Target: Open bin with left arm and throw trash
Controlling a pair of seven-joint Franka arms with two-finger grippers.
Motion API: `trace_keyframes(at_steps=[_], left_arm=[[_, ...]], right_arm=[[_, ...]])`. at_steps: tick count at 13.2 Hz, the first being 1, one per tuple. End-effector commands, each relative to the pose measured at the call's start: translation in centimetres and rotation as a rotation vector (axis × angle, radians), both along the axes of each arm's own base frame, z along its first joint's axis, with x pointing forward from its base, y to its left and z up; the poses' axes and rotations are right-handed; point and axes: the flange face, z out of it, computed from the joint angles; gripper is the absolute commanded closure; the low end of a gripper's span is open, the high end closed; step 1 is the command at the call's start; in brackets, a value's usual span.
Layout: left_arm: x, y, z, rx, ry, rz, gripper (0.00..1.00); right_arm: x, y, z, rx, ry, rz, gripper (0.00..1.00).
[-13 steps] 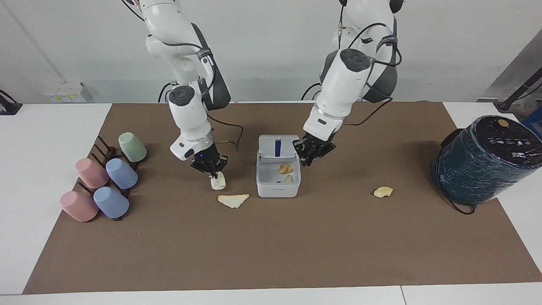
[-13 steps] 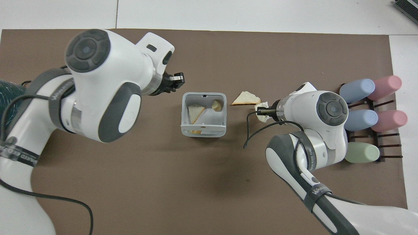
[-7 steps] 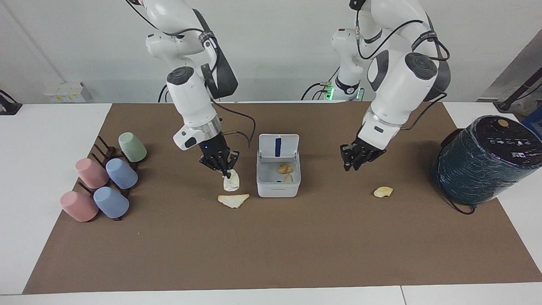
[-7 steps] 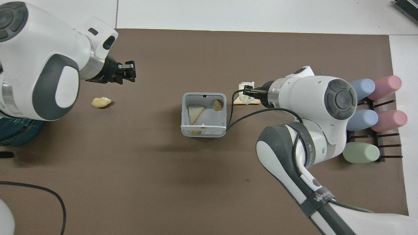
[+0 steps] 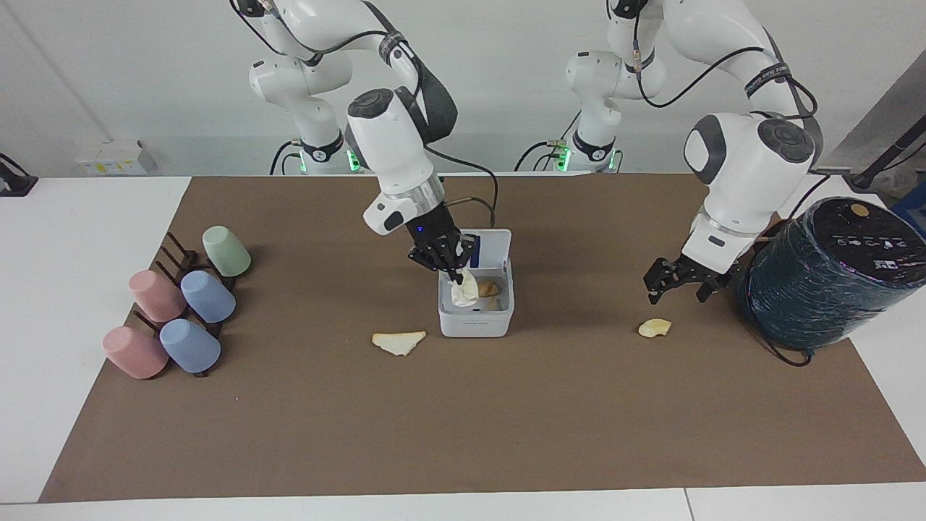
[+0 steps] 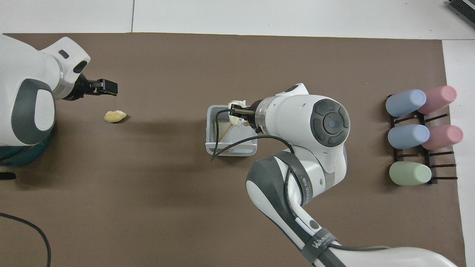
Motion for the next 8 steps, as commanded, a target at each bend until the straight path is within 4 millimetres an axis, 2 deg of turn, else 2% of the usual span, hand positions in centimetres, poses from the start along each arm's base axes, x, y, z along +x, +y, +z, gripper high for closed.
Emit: trace_keyframes(at_steps=[1, 2, 3, 6, 7, 8], left_arm=[[-2.9, 1.0, -3.3, 0.016, -0.036, -0.034, 0.0], [-2.9, 1.0, -4.6, 0.019, -0.032, -0.036, 0.0], [-3.0, 1.0, -6.6, 0.026, -0.016, -0.046, 0.0], [-3.5, 1.1, -10.0, 0.039, -0.024, -0.084, 0.0], [-3.2, 1.2, -11.3, 0.045, -0.027, -0.088, 0.0], [-2.9, 1.2, -12.9, 0.05, -0.031, -0.088, 0.0]], right_arm=[[-0.6, 0.4, -1.0, -0.004, 0.064, -0.004, 0.78], [-1.4, 1.1, -1.1, -0.017, 0.101, 0.003, 0.43], [-1.7, 1.1, -1.2, -0.034, 0.124, 0.007, 0.0], [-0.8, 0.2, -0.7, -0.036, 0.108, -0.002, 0.0], [-0.1, -0.6, -0.6, -0.039, 0.09, -0.005, 0.0], [1.2, -2.6, -0.7, -0.064, 0.048, 0.004, 0.0]])
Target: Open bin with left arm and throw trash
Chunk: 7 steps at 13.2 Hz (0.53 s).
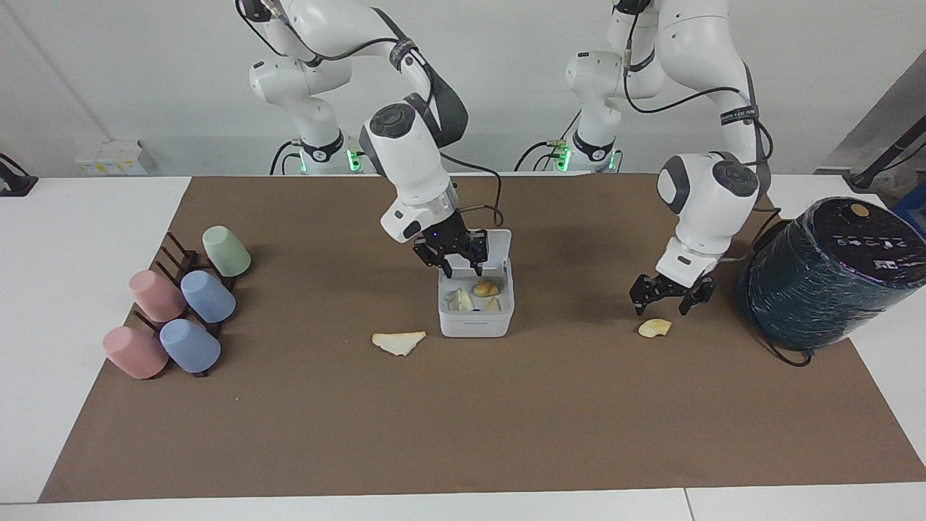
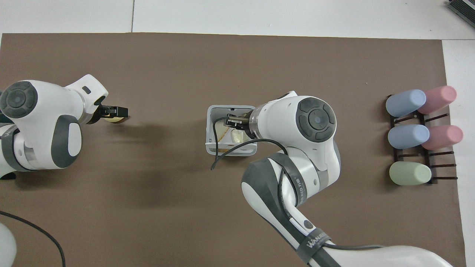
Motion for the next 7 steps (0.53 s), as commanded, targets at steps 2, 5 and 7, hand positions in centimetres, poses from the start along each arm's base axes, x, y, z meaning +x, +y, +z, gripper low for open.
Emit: trace_keyframes(at_steps=[2, 5, 7], left_arm=[[0.3, 0.2, -4.2, 0.029, -0.027, -0.026, 0.0], [-0.3, 0.2, -5.2, 0.034, -0.006, -0.045, 0.18], [-0.9, 0.0, -5.8, 0.035, 0.017, -0.049, 0.52]], right_arm=[[4.3, -7.9, -0.3, -0.072, -0.124, 0.085, 0.0], [6.0, -13.3, -2.0, -0.106, -0.127, 0.089, 0.0], [5.5, -14.8, -4.1, -0.111, -0.082, 0.048, 0.0]])
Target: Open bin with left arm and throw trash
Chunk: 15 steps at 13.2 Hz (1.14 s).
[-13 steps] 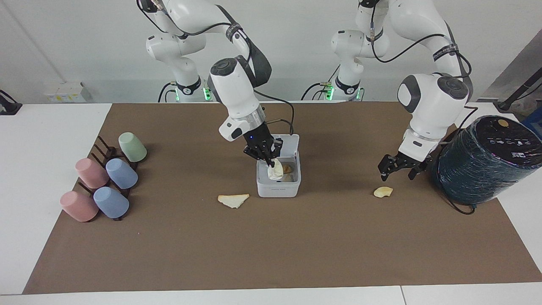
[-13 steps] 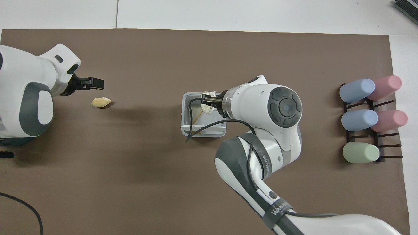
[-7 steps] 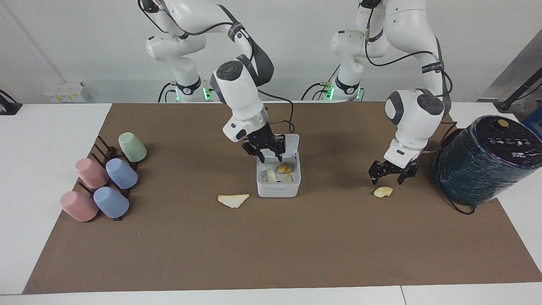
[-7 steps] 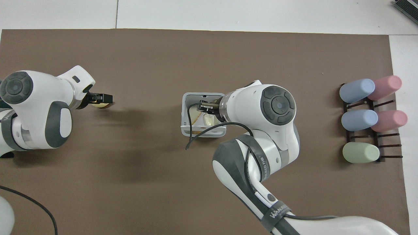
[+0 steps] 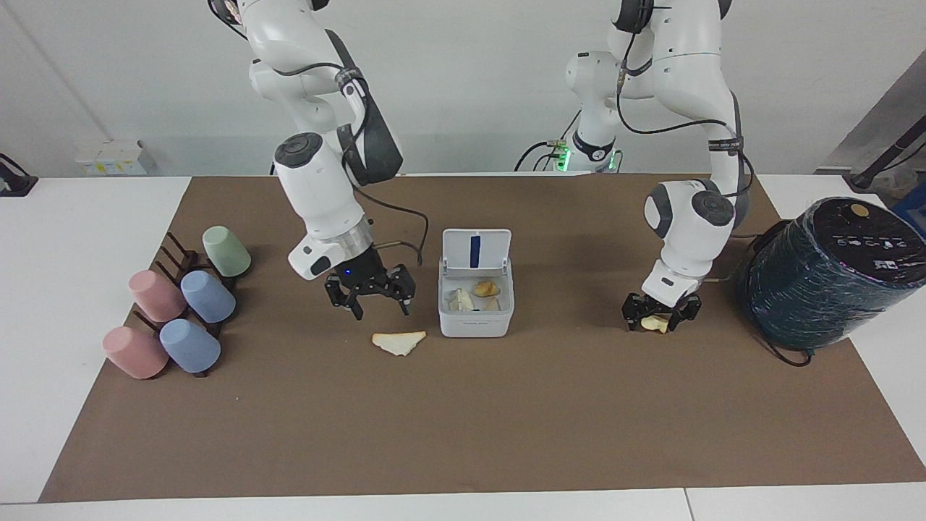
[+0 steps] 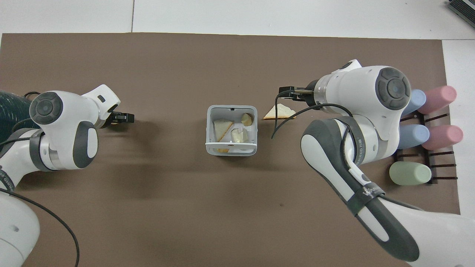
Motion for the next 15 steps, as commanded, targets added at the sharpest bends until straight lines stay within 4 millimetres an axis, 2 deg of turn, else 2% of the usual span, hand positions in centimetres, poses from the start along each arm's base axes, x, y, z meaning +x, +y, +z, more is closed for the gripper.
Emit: trace_keyframes(at_steps=[1, 3, 5, 7, 10, 12, 13, 14, 15], left_arm=[[-1.0, -0.3, -0.4, 0.011, 0.01, -0.026, 0.61], [-0.8, -0.4, 0.0, 0.012, 0.032, -0.028, 0.78], [0.1, -0.7, 1.3, 0.012, 0.061, -0.03, 0.95], [1.4, -1.3, 3.7, 0.01, 0.078, -0.031, 1.0], [3.5, -2.9, 9.1, 0.004, 0.093, -0.032, 1.0], [4.2, -6.2, 13.0, -0.008, 0.078, 0.002, 1.0], [4.0, -8.7, 14.2, -0.014, 0.079, 0.023, 1.0], [3.3, -12.3, 15.1, -0.024, 0.075, 0.046, 1.0], [2.6, -15.3, 15.5, -0.038, 0.068, 0.062, 1.0]], right_arm=[[-1.2, -0.2, -2.9, -0.003, 0.04, -0.062, 0.0], [-0.8, -0.2, -4.9, 0.052, 0.07, -0.294, 0.0], [-0.6, -0.7, -6.7, 0.095, 0.097, -0.469, 0.0], [-0.6, -0.4, -8.6, 0.124, 0.153, -0.654, 0.0], [-0.9, 1.0, -11.7, 0.06, 0.164, -0.855, 0.0], [-1.0, 1.8, -13.7, -0.004, 0.126, -0.979, 0.0], [-1.1, 1.8, -14.0, -0.024, 0.119, -1.012, 0.0], [-0.8, 1.9, -13.5, -0.021, 0.118, -1.033, 0.01], [-0.5, 2.1, -13.4, -0.009, 0.12, -1.051, 0.1]])
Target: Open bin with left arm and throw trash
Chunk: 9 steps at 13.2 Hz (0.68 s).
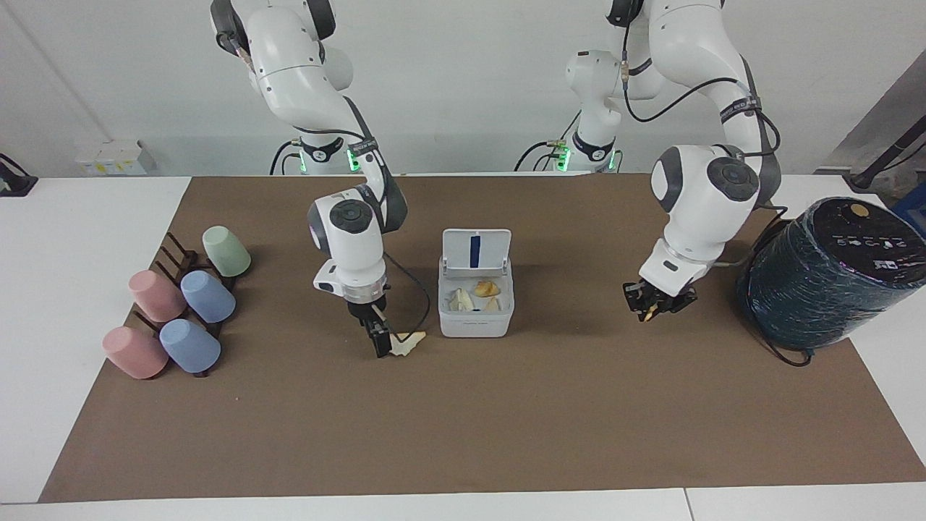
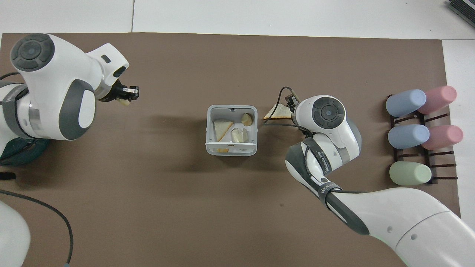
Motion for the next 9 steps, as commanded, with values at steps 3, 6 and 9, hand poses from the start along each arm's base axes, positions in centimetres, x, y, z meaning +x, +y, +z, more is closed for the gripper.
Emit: trace_keyframes(at_steps=[3, 6, 9], left_arm=[[-2.9, -11.7, 1.0, -0.053, -0.019, 0.097, 1.0], [-5.9, -18.2, 0.4, -0.165, -0.045, 0.089, 1.0], [-8.9, -21.9, -1.3, -0.161, -0.031, 0.026, 0.97]], right_arm=[[1.1, 0.7, 0.3, 0.037, -0.035, -0.129, 0.37], [1.1, 1.6, 0.3, 0.082, -0.052, -0.19, 0.48], [1.3, 2.4, 0.9, 0.103, -0.059, -0.2, 0.86]])
